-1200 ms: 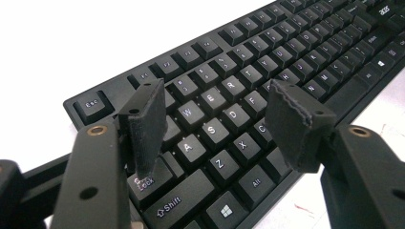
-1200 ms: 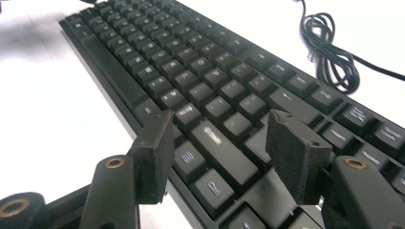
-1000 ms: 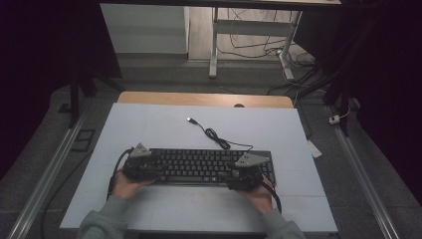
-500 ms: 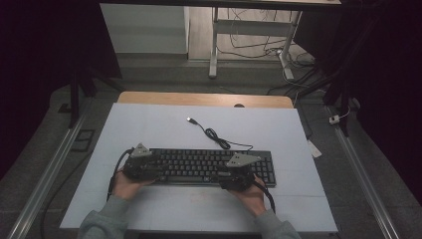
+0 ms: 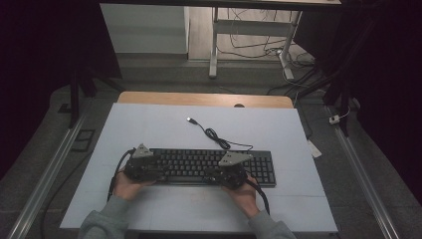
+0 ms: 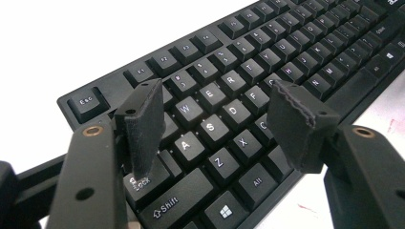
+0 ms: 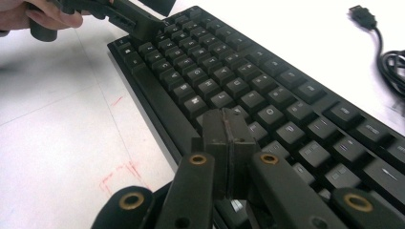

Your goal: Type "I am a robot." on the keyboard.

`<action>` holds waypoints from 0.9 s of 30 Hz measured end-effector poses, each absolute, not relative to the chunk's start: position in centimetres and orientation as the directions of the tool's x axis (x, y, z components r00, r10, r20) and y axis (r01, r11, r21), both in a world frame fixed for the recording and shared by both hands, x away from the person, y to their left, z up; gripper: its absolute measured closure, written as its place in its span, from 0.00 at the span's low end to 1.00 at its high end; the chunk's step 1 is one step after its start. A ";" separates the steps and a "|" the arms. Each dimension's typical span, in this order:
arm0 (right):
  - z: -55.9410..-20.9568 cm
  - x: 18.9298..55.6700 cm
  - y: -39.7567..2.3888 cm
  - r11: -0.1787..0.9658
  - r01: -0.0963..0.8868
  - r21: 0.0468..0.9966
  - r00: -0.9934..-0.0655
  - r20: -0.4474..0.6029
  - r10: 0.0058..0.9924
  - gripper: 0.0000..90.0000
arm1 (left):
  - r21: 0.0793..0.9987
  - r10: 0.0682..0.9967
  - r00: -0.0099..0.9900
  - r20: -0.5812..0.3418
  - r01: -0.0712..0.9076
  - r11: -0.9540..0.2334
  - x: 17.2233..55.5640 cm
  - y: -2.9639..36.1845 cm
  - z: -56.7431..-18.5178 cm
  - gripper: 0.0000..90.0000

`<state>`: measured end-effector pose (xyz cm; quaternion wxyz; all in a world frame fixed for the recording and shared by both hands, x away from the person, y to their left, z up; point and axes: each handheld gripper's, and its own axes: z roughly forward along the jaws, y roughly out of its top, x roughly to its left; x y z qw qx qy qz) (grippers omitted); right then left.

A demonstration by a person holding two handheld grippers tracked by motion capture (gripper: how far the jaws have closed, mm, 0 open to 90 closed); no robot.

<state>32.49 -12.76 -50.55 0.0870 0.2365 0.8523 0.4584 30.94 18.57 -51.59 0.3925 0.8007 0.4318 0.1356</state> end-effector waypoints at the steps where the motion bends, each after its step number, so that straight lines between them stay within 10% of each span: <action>1: -50.6 32.5 -12.5 0.472 0.323 0.820 -0.874 0.068 0.481 1.00 | 0.745 0.798 0.591 -0.121 0.585 -0.321 30.9 18.5 -51.6 0.42; 27: -51.8 33.7 -9.0 0.533 0.325 0.781 -0.877 0.038 0.479 1.00 | 0.735 0.798 0.592 -0.115 0.591 -0.332 31.1 18.3 -51.9 0.41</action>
